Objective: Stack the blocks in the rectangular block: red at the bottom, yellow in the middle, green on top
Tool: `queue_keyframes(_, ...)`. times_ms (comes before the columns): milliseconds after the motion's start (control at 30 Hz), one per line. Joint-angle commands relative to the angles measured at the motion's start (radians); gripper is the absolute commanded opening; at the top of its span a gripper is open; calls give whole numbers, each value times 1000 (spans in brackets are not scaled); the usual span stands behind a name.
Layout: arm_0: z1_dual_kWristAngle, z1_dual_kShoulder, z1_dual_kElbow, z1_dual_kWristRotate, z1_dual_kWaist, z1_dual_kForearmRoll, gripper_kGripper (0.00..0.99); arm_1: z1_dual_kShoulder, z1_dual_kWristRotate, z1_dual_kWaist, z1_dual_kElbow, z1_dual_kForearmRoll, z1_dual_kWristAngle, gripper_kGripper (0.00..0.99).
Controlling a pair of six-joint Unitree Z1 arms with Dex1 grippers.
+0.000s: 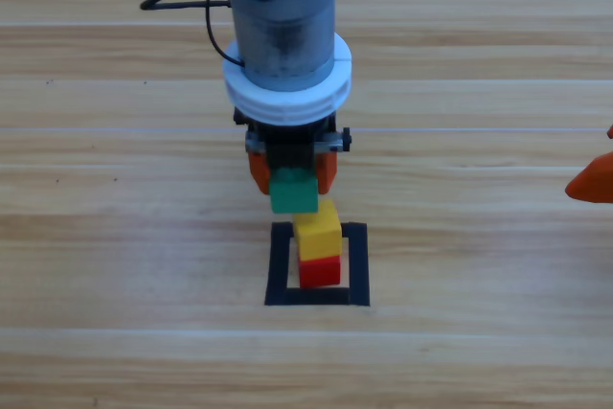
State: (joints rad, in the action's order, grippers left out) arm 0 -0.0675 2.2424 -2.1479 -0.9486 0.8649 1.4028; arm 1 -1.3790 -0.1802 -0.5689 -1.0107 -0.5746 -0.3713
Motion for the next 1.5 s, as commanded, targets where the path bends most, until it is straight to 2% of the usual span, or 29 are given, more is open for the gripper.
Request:
queue_keyframes(33, 9, 62, -21, -1, 36, 7, 0, -48, -5, 26, 27, 15, -20, 983)
queue_keyframes(1500, 8, 115, -61, 13, 48, 7, 0, -74, -15, 26, 24, 15, -24, 983)
